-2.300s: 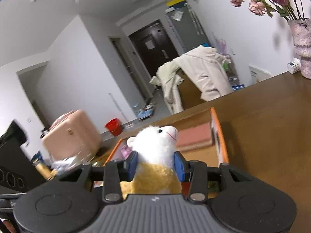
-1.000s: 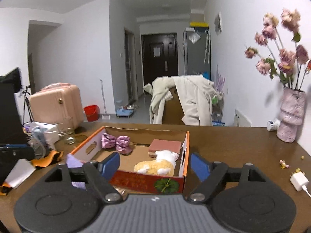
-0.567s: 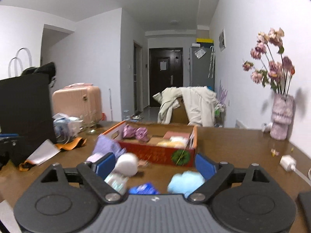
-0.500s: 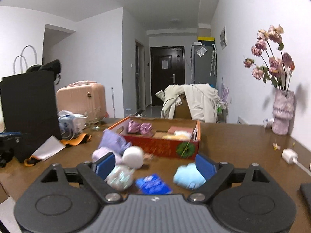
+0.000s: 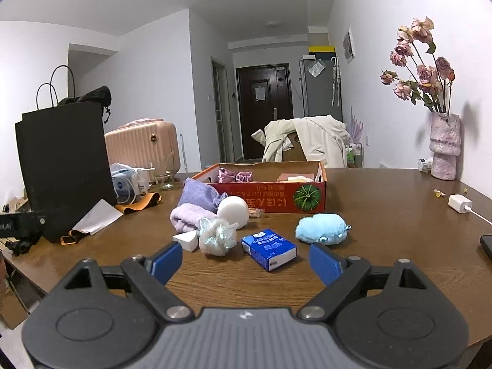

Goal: Organize soft objects
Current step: 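Withdraw both grippers from the box back toward the pile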

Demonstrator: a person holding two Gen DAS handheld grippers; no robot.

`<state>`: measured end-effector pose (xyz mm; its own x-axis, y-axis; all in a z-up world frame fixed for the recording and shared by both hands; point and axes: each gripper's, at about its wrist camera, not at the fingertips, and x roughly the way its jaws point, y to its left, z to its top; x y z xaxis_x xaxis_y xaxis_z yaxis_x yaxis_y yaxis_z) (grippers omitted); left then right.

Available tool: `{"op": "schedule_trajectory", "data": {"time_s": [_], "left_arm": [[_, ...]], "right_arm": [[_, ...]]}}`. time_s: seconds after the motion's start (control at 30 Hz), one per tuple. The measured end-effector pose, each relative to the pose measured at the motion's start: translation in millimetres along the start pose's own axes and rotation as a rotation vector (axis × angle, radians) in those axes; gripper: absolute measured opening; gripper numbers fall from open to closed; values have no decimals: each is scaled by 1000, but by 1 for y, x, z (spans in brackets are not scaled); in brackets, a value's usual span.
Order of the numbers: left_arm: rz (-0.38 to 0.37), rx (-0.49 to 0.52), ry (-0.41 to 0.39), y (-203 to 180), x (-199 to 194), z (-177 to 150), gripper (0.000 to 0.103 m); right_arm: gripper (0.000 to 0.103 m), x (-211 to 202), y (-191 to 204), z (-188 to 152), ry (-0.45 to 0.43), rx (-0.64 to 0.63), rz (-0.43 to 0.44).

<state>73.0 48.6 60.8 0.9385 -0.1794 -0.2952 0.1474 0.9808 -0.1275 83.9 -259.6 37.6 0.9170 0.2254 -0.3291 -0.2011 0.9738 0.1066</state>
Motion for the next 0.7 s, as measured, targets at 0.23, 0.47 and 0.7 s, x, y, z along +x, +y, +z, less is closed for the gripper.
{"op": "schedule_trajectory", "data": {"time_s": [0.23,0.47,0.7], "left_arm": [[-8,-5,25,0,15,0,103],[-31,0,108,-3,56,-6,102],[-73,70,183,-14,115,-12,89]], "right_arm": [[89,15,1,5,28,-9,7],[89,49,6,6,81,-18,31],[89,97,14,12,128,-27,70]]}}
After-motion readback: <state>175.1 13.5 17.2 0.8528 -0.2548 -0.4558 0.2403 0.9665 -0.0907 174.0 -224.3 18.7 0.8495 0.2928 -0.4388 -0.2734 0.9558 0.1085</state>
